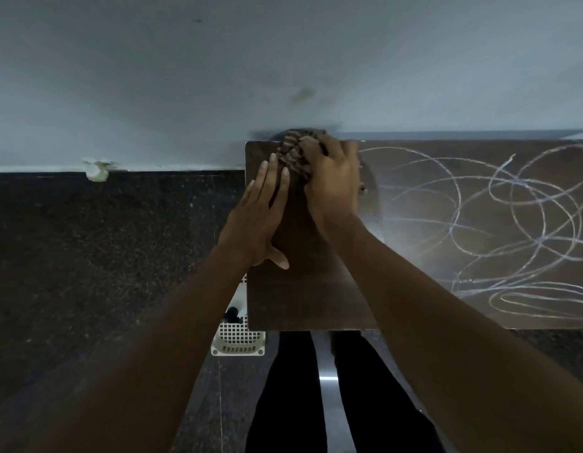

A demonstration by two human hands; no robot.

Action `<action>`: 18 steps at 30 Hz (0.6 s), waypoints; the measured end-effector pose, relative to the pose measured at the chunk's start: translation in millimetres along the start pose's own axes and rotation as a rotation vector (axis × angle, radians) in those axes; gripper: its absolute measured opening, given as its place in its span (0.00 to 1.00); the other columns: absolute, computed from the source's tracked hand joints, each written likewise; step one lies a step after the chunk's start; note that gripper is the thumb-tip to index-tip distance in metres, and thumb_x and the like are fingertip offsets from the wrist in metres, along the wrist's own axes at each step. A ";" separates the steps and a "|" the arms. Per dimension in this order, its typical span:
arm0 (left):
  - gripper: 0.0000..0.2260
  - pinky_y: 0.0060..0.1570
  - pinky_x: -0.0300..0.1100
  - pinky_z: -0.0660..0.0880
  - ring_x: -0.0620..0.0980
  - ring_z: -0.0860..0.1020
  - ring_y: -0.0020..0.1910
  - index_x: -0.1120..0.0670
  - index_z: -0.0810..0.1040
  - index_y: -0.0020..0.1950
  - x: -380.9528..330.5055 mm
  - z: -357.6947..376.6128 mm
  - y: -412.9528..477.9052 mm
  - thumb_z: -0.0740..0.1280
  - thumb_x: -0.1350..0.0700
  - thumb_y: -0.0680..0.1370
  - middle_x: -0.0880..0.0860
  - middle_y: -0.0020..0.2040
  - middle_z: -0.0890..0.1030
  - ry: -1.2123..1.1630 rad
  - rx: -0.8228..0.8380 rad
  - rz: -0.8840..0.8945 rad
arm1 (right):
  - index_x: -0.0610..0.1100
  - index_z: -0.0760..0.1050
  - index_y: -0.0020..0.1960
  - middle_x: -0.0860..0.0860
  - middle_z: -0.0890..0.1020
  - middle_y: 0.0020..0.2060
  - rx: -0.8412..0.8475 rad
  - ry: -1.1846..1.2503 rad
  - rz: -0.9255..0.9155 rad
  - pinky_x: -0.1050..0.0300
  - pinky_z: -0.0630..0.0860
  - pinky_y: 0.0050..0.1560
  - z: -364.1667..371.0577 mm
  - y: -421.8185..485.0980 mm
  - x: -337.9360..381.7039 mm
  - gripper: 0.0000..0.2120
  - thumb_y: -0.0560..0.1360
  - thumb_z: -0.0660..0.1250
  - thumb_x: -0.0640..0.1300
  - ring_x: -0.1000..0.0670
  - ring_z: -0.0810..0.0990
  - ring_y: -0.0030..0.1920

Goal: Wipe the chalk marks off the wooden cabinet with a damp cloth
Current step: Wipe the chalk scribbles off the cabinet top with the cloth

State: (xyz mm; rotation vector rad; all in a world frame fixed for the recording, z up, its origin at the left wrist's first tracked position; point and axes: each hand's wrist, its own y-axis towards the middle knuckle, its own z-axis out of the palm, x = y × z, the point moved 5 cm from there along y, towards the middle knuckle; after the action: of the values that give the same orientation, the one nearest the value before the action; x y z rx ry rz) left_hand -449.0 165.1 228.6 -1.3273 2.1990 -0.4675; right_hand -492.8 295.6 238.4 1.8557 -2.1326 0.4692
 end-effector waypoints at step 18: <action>0.74 0.80 0.53 0.44 0.65 0.35 0.80 0.68 0.32 0.78 -11.0 -1.6 -3.2 0.78 0.32 0.57 0.68 0.79 0.32 0.141 0.084 -0.210 | 0.43 0.78 0.65 0.43 0.80 0.61 0.075 -0.073 -0.118 0.49 0.73 0.50 -18.8 17.6 -19.7 0.25 0.68 0.68 0.31 0.38 0.73 0.57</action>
State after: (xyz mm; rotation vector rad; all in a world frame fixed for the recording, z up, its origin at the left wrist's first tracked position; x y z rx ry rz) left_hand -443.5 173.5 234.4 -1.5284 2.1339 -0.7445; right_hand -507.5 323.3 246.3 2.0561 -2.0621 0.4680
